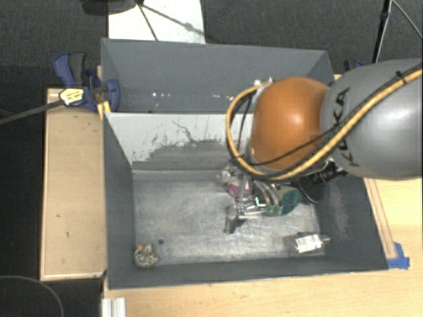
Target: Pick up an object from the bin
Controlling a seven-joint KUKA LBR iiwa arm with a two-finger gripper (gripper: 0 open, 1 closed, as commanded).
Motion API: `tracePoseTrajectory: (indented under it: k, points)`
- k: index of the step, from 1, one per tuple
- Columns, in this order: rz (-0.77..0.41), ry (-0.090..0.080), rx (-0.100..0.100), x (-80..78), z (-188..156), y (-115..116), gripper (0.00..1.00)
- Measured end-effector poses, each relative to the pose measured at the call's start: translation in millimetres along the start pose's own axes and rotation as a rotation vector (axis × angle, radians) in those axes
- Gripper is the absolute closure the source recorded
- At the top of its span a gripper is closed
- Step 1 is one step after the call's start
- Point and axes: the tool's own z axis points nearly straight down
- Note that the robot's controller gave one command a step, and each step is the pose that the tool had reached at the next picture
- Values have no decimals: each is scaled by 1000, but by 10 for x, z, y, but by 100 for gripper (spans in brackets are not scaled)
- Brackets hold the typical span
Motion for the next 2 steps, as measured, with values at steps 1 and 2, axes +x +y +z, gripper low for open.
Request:
tracePoseTrajectory:
  k: [1, 2]
  points:
    - [-628, -11, 1, -357, 1191, -824, 0]
    - [-712, -6, 6, -21, 902, -1637, 0]
